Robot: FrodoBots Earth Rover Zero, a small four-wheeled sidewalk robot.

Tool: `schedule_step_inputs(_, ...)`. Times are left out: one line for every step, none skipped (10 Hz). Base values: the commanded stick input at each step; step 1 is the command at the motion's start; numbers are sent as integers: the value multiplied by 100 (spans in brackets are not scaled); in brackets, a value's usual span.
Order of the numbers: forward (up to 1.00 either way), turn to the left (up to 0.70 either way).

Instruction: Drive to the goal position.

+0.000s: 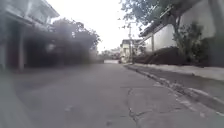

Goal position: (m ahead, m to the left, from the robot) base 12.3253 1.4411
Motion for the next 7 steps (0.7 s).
schedule_step_inputs(100,0)
schedule_step_inputs(100,0)
schedule_step_inputs(100,0)
schedule_step_inputs(100,-18)
schedule_step_inputs(100,-40)
schedule_step_inputs(100,-40)
schedule_step_inputs(100,-32)
